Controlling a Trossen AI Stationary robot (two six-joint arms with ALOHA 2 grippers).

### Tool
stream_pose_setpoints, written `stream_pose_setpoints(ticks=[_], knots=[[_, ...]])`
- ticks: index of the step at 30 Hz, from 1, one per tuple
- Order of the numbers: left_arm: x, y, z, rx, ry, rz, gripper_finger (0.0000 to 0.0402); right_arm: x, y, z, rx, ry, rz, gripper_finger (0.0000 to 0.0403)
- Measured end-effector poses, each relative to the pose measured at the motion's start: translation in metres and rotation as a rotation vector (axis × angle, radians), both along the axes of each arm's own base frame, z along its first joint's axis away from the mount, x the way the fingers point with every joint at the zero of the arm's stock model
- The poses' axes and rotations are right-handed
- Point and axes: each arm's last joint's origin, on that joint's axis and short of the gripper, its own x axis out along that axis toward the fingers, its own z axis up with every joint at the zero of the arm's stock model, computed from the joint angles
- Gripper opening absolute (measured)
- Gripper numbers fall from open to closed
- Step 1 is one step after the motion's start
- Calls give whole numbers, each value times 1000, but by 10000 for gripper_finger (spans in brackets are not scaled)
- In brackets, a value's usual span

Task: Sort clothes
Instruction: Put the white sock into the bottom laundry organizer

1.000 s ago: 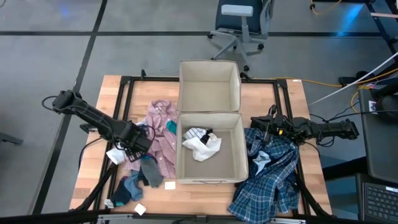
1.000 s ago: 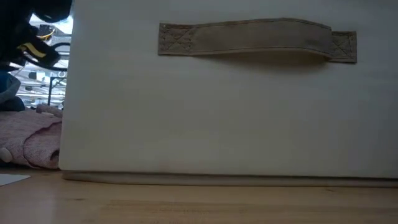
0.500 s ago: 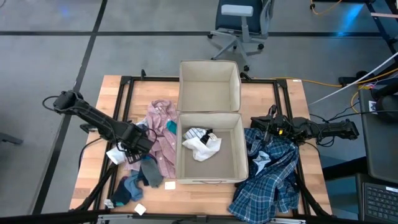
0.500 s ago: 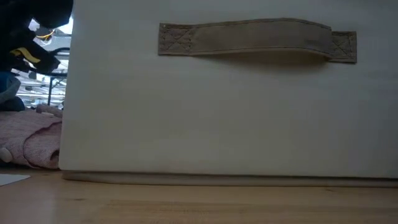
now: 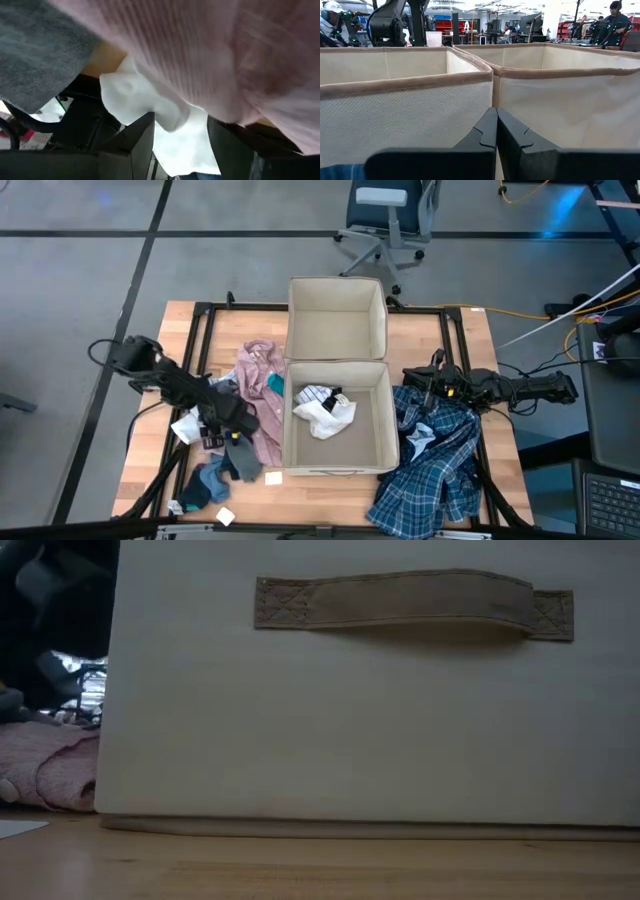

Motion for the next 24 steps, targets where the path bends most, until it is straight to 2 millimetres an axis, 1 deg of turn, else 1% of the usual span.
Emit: stream_pose_setpoints(ticks=[3,6,9,13,20,22,24], knots=[[3,0,-7,22,20,-18,172,0,0,0,0,0,0,7],[6,-1,-14,25,-15,-41,172,0,0,0,0,0,0,7],[8,-1,-18,33,-20,-60,161,0,0,0,0,0,0,7],[6,0,-18,65,7,-75,121,0,0,0,0,0,0,7],[4,1,-15,79,44,-79,22,0,0,0,0,1,0,7],[3,2,-11,97,67,-74,8,0,0,0,0,1,0,7],[5,2,-6,133,66,-78,10,0,0,0,-1,1,0,7]])
